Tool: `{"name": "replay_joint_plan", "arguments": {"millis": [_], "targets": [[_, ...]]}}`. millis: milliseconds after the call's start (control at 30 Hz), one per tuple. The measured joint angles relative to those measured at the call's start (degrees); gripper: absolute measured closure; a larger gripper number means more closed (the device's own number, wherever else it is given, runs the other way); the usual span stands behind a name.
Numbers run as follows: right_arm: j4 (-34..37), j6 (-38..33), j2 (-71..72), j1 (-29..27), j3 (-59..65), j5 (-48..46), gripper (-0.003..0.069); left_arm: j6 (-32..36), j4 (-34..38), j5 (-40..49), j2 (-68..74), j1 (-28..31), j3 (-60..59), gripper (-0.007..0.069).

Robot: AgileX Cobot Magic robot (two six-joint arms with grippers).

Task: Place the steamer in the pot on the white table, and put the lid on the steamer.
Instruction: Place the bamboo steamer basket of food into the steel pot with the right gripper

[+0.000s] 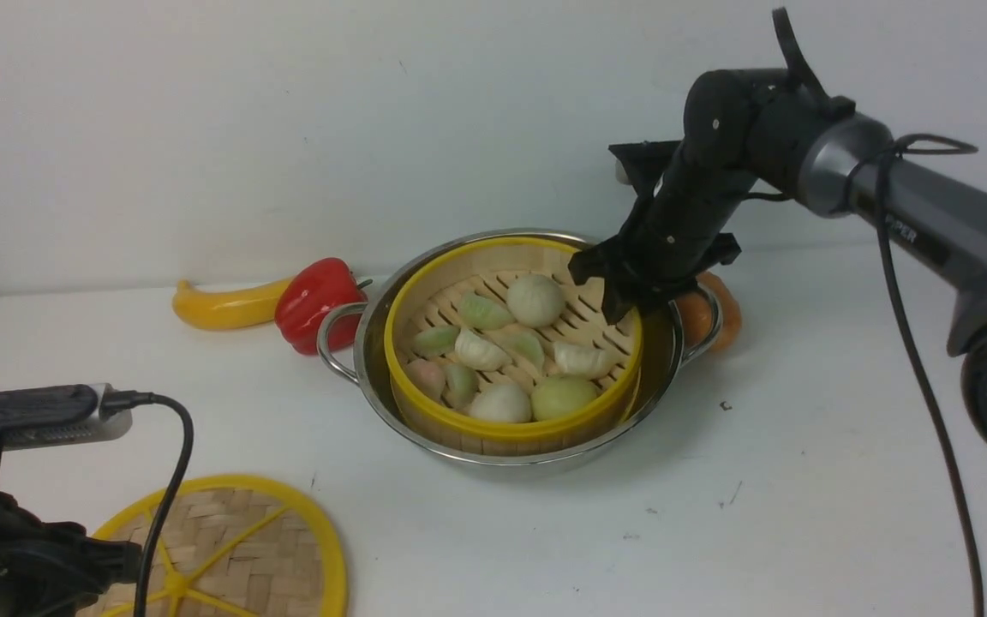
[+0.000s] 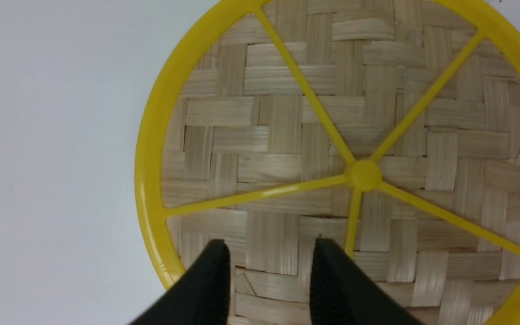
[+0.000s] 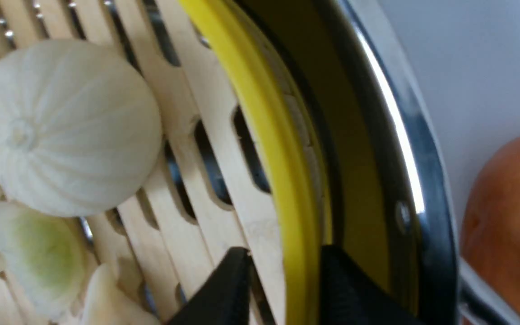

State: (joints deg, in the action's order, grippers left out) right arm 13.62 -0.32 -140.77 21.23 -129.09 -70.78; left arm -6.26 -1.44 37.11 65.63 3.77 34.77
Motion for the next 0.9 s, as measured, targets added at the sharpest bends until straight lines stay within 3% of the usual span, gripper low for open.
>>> {"name": "replay_joint_plan", "arguments": {"millis": [167, 333, 733, 900], "targets": [[0.76, -1.56, 0.11, 0.0, -0.23, 0.0, 0.0246, 0.0, 0.0, 0.0, 0.0, 0.0, 0.0, 0.0384], [0.71, -1.29, 0.66, -0.32, -3.1, -0.02, 0.0176, 0.0, 0.0, 0.0, 0.0, 0.0, 0.0, 0.0384], [1.51, 0.32, 12.35, -6.68, -4.55, 0.08, 0.015, 0.26, 1.83, -4.29, 0.91, -0.06, 0.01, 0.0384], [1.91, -1.34, 26.12, -10.4, 1.18, 0.46, 0.015, 5.11, 8.43, -5.92, 5.89, -0.06, 0.12, 0.0384]]}}
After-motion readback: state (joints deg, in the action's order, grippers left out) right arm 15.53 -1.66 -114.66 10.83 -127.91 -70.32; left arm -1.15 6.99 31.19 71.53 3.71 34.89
